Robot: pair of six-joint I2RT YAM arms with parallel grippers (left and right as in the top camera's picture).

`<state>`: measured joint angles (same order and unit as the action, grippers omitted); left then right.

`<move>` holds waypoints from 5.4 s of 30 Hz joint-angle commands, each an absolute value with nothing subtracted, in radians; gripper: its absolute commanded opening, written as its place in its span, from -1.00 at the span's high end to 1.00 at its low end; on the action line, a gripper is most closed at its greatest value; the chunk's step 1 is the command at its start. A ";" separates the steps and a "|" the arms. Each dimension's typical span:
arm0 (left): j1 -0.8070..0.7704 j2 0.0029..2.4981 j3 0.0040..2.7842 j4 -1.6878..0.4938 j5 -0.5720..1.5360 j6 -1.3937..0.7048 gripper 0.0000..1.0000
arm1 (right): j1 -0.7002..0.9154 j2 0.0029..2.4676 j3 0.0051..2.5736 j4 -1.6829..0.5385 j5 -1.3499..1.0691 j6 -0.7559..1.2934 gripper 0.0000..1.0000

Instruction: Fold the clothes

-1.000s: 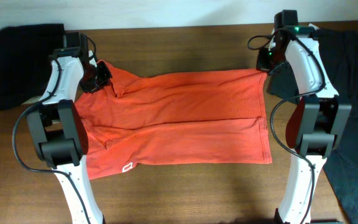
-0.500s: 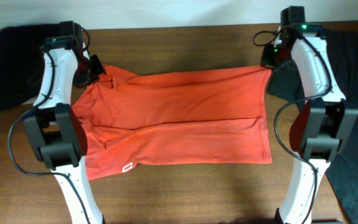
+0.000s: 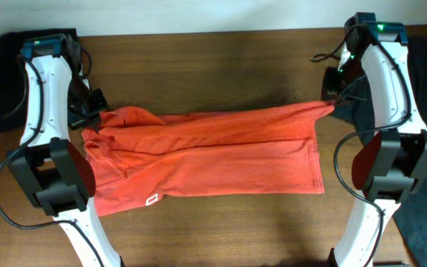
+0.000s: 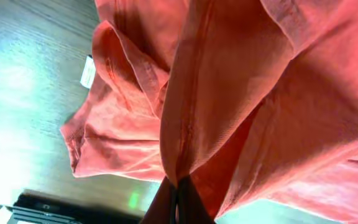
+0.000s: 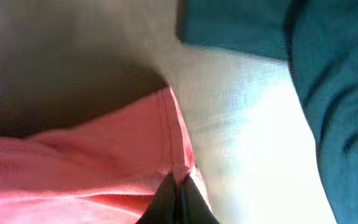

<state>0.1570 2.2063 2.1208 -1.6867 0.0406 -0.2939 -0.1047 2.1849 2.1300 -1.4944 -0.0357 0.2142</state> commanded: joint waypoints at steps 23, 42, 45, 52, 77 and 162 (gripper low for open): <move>0.299 1.816 1.218 -1.291 0.002 -0.407 0.84 | -0.227 2.037 1.541 -1.368 0.073 0.316 0.92; -0.111 1.897 1.261 -1.069 0.191 -0.298 0.99 | -0.097 2.038 1.375 -1.128 -0.284 0.140 0.92; -0.107 2.003 1.258 -1.019 0.183 -0.298 0.99 | -0.099 2.039 1.263 -0.988 -0.275 0.147 0.92; 0.090 2.109 1.257 -1.082 -0.101 -0.414 0.99 | -0.098 2.039 1.224 -0.967 -0.145 0.245 0.92; 0.323 2.111 1.763 -1.494 -0.075 -0.392 -0.99 | 0.192 2.052 1.147 -0.904 -0.588 0.142 0.88; 0.323 2.112 1.762 -1.486 -0.041 -0.392 -0.98 | 0.661 1.987 1.316 -0.787 -0.327 0.331 0.92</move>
<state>0.3256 2.1136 1.7535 -1.4811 -0.0521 -0.3889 0.6544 1.9804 1.3159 -0.7765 -0.3553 0.3191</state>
